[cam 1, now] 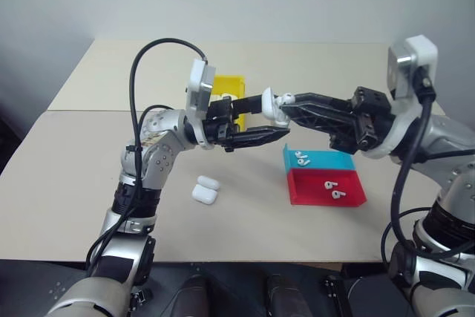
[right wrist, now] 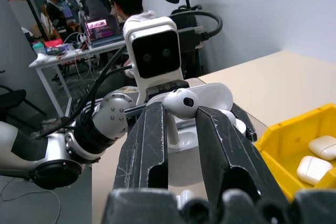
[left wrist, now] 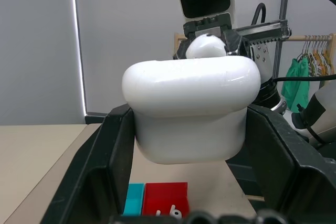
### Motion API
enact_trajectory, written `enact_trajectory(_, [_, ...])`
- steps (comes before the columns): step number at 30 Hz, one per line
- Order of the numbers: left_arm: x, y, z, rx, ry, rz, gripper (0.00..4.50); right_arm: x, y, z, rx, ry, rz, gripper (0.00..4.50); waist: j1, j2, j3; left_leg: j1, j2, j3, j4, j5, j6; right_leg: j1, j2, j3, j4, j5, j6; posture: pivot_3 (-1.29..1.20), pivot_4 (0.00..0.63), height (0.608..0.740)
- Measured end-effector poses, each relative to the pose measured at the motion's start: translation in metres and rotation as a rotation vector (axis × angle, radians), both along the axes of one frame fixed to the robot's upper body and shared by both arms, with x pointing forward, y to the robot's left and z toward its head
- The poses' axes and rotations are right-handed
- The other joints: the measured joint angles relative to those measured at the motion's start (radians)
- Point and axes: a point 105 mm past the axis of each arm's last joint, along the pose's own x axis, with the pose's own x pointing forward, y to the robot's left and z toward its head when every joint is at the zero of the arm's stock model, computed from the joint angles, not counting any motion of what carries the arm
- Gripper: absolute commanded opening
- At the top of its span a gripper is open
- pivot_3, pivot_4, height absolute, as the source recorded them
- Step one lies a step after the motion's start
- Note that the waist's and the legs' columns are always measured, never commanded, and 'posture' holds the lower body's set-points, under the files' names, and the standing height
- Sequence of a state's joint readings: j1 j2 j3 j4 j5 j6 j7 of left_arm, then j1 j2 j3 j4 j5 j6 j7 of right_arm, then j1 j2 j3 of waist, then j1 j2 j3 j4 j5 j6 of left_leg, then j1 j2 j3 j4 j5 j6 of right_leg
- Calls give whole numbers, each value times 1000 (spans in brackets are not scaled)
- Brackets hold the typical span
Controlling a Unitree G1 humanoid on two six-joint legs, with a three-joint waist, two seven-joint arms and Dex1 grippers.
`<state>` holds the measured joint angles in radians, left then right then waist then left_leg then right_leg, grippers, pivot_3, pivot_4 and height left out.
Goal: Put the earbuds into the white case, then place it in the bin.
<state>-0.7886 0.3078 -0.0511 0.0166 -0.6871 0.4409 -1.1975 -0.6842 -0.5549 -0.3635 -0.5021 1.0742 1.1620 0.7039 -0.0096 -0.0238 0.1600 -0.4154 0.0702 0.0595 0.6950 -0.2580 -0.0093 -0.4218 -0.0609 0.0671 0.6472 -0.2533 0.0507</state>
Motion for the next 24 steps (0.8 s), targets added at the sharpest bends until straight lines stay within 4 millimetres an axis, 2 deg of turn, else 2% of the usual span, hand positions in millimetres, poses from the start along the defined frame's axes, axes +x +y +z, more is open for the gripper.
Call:
enact_trajectory(4, [1,0,-1,7,-2,7,2819,1,1,-2,-35,-23,-6,609,-1,0,0,0,0,0,0,0,0,0,0,0,0,0,0,0,150,740])
enact_trajectory(5, [1,0,-2,12,-3,12,2819,1,0,-3,-45,-26,-8,1317,0,0,0,0,0,0,0,0,0,0,0,0,0,0,0,0,150,740])
enact_trajectory(12, [3,2,-5,18,5,30,2819,0,-4,-9,-105,-40,-12,3610,-1,0,0,0,0,0,0,0,0,0,0,0,0,0,0,0,150,740])
enact_trajectory(16, [2,2,-3,10,-3,26,2819,0,-12,-13,-138,-16,-24,3610,-1,0,0,0,0,0,0,0,0,0,0,0,-1,0,0,0,150,740])
enact_trajectory(20, [2,1,-3,8,-4,26,2819,-11,-20,-1,-154,-45,5,3610,-1,0,0,0,0,0,0,0,0,0,0,0,-1,0,0,0,150,740])
enact_trajectory(24, [4,-2,-6,21,-8,35,2819,-13,-23,16,-184,-100,17,2773,-2,0,0,0,0,0,0,0,0,0,0,0,0,0,0,0,150,740])
